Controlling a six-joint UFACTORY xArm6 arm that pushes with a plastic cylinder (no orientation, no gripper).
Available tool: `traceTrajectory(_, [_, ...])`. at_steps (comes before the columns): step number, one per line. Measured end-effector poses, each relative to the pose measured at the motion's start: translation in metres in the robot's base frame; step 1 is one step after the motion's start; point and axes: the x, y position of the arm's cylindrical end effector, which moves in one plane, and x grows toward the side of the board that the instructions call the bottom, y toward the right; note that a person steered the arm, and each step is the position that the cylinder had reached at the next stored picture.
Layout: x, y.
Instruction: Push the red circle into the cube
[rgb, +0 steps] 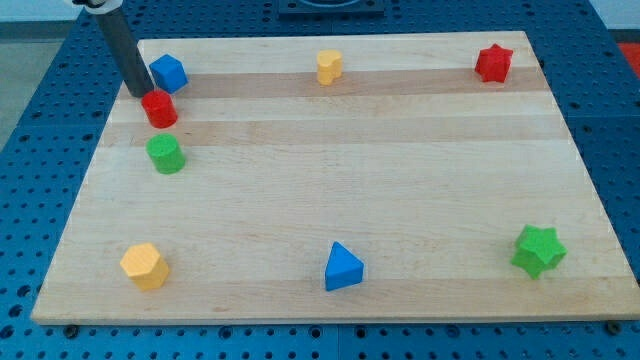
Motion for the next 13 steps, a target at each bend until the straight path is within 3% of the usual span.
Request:
traceTrajectory(2, [0.055,-0.037])
traceTrajectory(3, [0.105,-0.018])
traceTrajectory(4, [0.115,-0.004])
traceTrajectory(7, [0.094,0.036])
traceTrajectory(9, [0.090,0.036])
traceTrajectory(13, [0.037,0.036])
